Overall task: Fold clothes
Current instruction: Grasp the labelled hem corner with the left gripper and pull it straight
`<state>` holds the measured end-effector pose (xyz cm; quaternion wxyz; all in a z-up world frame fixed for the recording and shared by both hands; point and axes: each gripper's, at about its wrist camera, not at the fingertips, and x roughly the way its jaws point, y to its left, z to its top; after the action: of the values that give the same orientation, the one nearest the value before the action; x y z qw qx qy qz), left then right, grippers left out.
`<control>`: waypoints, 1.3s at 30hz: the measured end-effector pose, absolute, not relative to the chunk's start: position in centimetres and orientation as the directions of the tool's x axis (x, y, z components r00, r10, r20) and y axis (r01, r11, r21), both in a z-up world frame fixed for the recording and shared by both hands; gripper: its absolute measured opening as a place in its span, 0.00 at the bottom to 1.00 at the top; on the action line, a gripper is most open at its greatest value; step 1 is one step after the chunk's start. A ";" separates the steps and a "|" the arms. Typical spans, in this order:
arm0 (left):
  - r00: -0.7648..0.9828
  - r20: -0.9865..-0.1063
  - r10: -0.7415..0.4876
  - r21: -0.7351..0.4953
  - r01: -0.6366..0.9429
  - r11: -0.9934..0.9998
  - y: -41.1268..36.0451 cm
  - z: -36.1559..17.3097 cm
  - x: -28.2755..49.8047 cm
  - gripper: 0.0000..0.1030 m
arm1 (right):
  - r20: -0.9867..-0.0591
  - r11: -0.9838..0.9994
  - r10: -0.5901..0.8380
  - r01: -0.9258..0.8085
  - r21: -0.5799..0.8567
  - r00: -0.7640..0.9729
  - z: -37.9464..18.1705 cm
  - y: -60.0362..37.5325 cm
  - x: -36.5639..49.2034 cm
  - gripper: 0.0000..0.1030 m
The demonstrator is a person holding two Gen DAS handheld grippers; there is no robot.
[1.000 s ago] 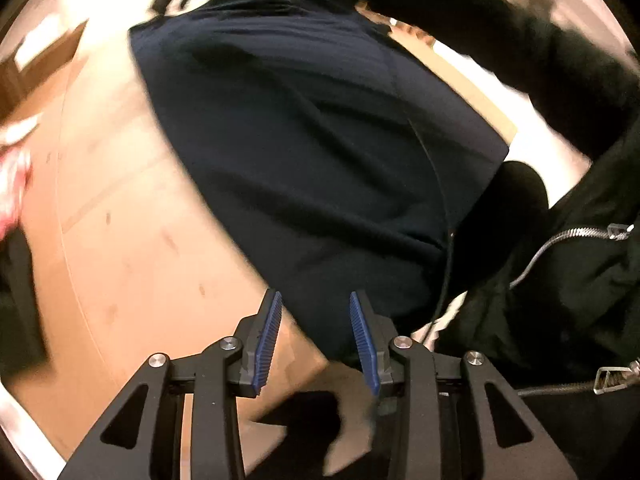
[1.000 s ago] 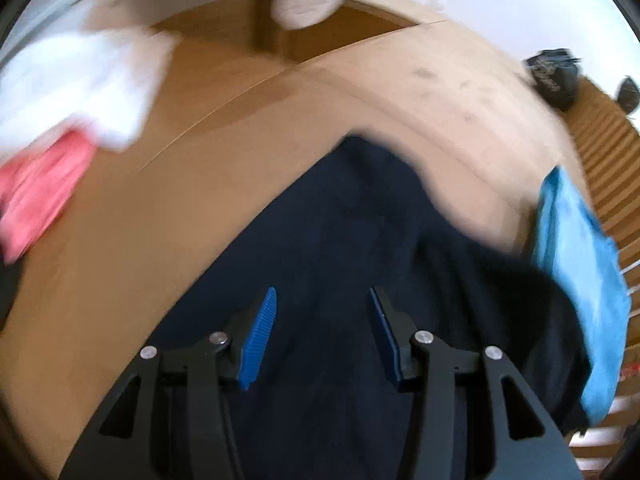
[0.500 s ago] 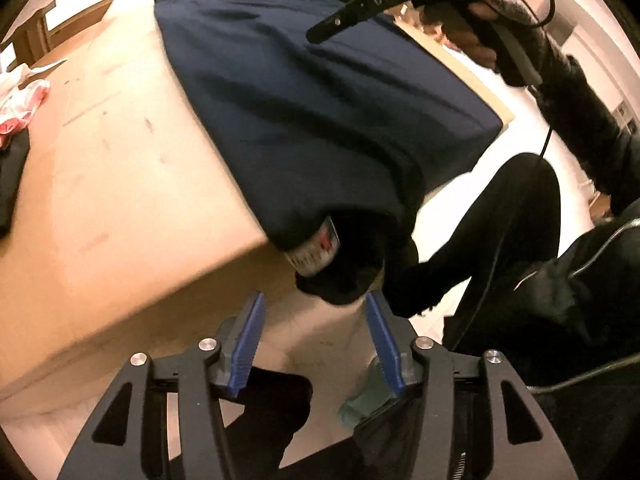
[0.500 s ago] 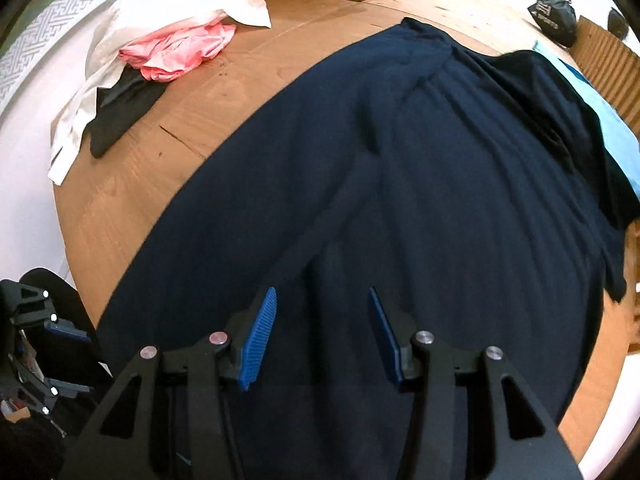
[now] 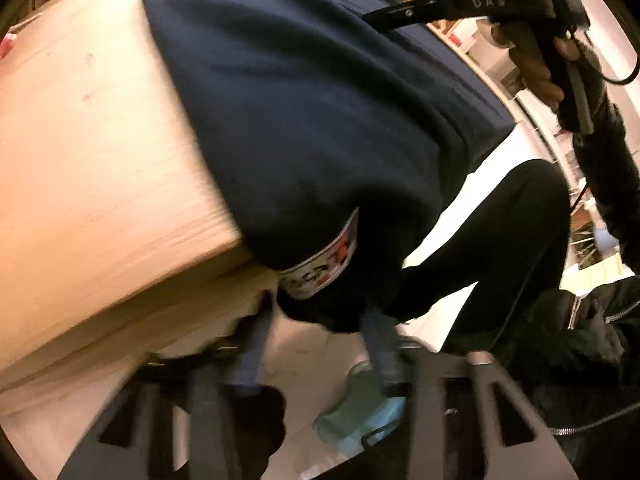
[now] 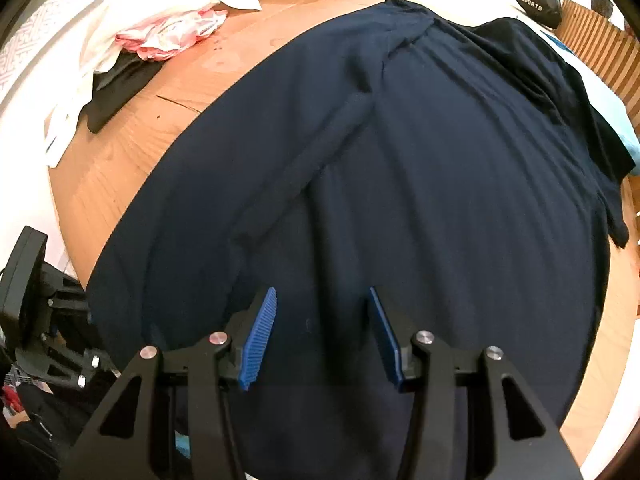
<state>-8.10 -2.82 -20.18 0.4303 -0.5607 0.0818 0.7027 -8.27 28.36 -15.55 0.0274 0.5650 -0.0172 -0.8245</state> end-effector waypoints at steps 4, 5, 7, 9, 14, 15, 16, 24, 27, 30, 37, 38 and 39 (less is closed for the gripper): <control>-0.015 -0.829 0.560 -0.383 -0.713 -0.587 -3.5 -19.2 -6.9 0.09 | -0.929 -0.997 -0.073 0.010 0.074 -0.362 -15.4 28.8 -8.0 0.46; -0.024 -0.823 0.568 -0.382 -0.717 -0.584 -3.9 -18.6 -6.5 0.09 | -0.929 -0.997 -0.068 0.003 0.072 -0.363 -15.4 29.0 -8.0 0.46; -0.050 -0.814 0.579 -0.372 -0.721 -0.585 -4.9 -17.2 -5.4 0.09 | -0.931 -0.997 -0.065 -0.009 0.073 -0.358 -15.5 29.4 -8.1 0.46; -0.077 -0.806 0.587 -0.362 -0.720 -0.592 -6.0 -15.8 -4.4 0.09 | -0.931 -0.997 -0.066 -0.021 0.079 -0.360 -15.5 29.8 -8.0 0.46; -0.128 -0.805 0.579 -0.331 -0.714 -0.617 -8.0 -13.6 -2.8 0.09 | -0.902 -0.978 -0.188 -0.015 0.210 -0.388 -14.3 29.6 -7.8 0.46; -0.128 -0.806 0.578 -0.332 -0.711 -0.620 -7.8 -13.7 -2.7 0.09 | -0.904 -0.977 -0.195 -0.008 0.214 -0.381 -14.3 29.1 -8.0 0.46; -0.128 -0.807 0.577 -0.333 -0.708 -0.623 -7.2 -14.0 -2.4 0.09 | -0.907 -0.977 -0.198 -0.001 0.213 -0.372 -14.4 28.6 -8.2 0.47; -0.151 -0.795 0.588 -0.324 -0.713 -0.621 -6.5 -13.4 -1.9 0.09 | -0.917 -0.987 -0.158 0.040 0.154 -0.366 -15.4 26.5 -9.0 0.00; -0.132 -0.838 0.530 -0.314 -0.677 -0.665 -7.3 -15.5 -2.1 0.09 | -0.920 -0.994 -0.088 -0.026 0.106 -0.382 -15.4 28.3 -8.8 0.00; -0.090 -0.881 0.465 -0.300 -0.653 -0.695 -7.4 -17.5 -2.1 0.08 | -0.919 -0.986 -0.114 -0.070 0.151 -0.376 -15.0 29.2 -8.3 0.07; -0.113 -0.899 0.424 -0.246 -0.670 -0.700 -7.5 -16.1 -2.4 0.11 | -0.899 -0.984 -0.165 0.007 0.178 -0.406 -13.7 26.0 -8.7 0.44; -0.136 -0.893 0.429 -0.227 -0.686 -0.691 -7.2 -15.1 -2.6 0.12 | -0.899 -0.984 -0.165 0.006 0.178 -0.405 -13.8 25.5 -9.2 0.44; -0.161 -0.886 0.435 -0.206 -0.703 -0.680 -6.9 -14.1 -2.9 0.13 | -0.902 -0.982 -0.170 -0.002 0.187 -0.397 -14.1 25.2 -9.7 0.44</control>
<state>-2.91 -6.87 -14.13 0.3790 -0.5252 0.1276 0.7511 -9.71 25.24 -14.13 0.0505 0.5467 -0.0789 -0.8321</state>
